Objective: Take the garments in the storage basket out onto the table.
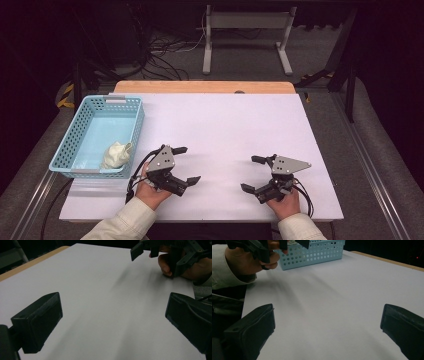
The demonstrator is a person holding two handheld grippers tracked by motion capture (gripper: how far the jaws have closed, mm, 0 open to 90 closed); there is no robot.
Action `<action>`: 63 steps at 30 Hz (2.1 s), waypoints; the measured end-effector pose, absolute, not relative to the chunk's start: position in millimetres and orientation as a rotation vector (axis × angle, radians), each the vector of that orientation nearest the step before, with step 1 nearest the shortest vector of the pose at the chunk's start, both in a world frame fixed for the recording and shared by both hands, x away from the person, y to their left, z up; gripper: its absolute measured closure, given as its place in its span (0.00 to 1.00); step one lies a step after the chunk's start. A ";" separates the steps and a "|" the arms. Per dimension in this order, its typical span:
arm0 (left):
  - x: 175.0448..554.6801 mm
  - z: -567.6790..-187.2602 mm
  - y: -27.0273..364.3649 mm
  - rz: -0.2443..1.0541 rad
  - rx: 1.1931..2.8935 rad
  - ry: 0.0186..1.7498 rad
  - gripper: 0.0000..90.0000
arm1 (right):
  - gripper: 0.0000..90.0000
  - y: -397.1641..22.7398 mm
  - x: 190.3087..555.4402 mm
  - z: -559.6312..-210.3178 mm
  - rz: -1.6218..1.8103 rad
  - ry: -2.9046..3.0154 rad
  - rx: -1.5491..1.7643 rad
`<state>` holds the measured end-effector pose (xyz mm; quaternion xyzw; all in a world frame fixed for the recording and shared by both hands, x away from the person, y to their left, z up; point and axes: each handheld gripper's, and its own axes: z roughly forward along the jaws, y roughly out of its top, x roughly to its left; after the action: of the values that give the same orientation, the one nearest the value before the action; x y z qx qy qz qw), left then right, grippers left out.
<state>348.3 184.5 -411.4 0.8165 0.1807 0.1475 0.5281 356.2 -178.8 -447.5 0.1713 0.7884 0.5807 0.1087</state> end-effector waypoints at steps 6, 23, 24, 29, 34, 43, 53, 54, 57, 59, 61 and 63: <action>352.4 -404.5 185.2 0.301 1.934 0.422 0.03 | 0.00 -178.7 356.1 -447.3 1.708 2.324 0.501; 357.8 -384.5 183.9 0.291 1.967 0.385 0.03 | 0.00 -179.2 356.3 -447.2 1.714 2.323 0.501; 358.3 -382.7 184.4 0.292 1.970 0.384 0.03 | 0.00 -179.2 356.3 -447.2 1.715 2.323 0.501; 361.7 -374.8 186.8 0.295 1.986 0.364 0.03 | 0.00 -179.2 356.2 -447.2 1.717 2.324 0.499; 365.0 -363.9 190.2 0.302 2.000 0.353 0.03 | 0.00 -179.2 356.3 -447.3 1.717 2.326 0.499; 371.8 -347.9 198.7 0.313 2.015 0.350 0.03 | 0.00 -179.1 356.5 -447.4 1.719 2.330 0.498; 378.9 -333.1 210.5 0.342 2.016 0.369 0.04 | 0.00 -179.1 356.5 -447.4 1.719 2.328 0.499; 380.2 -331.6 212.0 0.348 2.019 0.371 0.04 | 0.00 -179.1 356.5 -447.4 1.718 2.328 0.499; 383.0 -328.4 216.6 0.363 2.020 0.378 0.04 | 0.00 -179.0 356.4 -447.4 1.719 2.329 0.500; 384.5 -326.8 219.4 0.369 2.017 0.387 0.04 | 0.00 -179.0 356.5 -447.5 1.719 2.330 0.500; 386.3 -324.9 222.7 0.374 2.016 0.395 0.04 | 0.00 -179.0 356.4 -447.4 1.719 2.330 0.500; 388.0 -322.7 226.3 0.381 2.012 0.403 0.04 | 0.00 -179.2 356.6 -447.4 1.720 2.330 0.501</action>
<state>388.0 226.3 -322.7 0.8331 0.1668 0.1578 0.5033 356.6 -179.2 -447.4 0.1697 0.7886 0.5823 0.1012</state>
